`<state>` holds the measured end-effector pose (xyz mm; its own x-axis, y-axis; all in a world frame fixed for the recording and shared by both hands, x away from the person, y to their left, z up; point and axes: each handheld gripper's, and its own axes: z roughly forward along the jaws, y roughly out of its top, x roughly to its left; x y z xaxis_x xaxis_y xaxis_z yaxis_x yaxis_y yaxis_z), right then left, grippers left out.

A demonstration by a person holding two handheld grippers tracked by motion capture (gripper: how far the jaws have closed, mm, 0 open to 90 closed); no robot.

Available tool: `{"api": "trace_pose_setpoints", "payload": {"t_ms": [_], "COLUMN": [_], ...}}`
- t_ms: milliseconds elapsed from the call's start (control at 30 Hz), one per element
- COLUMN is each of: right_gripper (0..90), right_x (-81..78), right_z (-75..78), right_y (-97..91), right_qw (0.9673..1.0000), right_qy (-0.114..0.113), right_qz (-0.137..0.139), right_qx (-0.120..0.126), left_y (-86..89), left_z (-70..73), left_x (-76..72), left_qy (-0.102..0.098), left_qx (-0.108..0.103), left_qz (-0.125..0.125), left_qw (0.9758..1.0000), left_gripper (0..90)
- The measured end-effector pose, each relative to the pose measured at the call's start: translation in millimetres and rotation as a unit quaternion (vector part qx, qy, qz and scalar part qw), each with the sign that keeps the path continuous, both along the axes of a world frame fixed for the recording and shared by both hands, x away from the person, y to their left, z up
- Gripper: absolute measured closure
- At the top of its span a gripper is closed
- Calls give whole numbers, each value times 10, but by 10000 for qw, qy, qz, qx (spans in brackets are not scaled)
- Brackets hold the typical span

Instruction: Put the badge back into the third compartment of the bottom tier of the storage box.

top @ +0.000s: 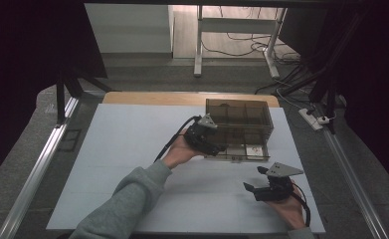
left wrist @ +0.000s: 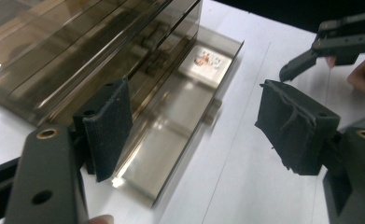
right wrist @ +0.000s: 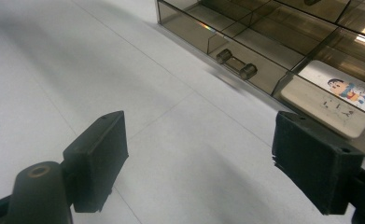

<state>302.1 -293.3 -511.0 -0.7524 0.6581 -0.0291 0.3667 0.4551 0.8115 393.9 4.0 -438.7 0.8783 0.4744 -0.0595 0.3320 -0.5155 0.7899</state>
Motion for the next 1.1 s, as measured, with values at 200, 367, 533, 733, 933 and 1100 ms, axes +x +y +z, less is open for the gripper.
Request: {"api": "trace_pose_setpoints", "payload": {"t_ms": [200,367,533,733,933,1100], "right_gripper": [180,181,181,181,182,181], "right_x": [-3,-4,-8,-2,-5,-4], "right_z": [1,0,3,-2,7,8], "right_y": [3,5,5,15,8,7], "right_qw": [10000,10000,10000,10000,10000,10000], "right_qy": [1,15,11,1,2,-5], "right_qz": [-1,3,-3,-2,17,23], "right_qx": [-22,-33,-60,-50,-53,-54], "left_y": [259,492,706,956,1195,1419], "left_z": [-70,-146,-224,-295,-387,-468], "left_x": [-128,-220,-303,-405,-544,-697], "left_qy": [1,10,47,87,117,137], "left_qx": [-143,-148,-74,-41,-31,-10], "left_qz": [245,447,592,790,981,1123], "left_qw": [9996,9989,9982,9968,9951,9936], "left_gripper": [266,268,268,267,266,266]}}
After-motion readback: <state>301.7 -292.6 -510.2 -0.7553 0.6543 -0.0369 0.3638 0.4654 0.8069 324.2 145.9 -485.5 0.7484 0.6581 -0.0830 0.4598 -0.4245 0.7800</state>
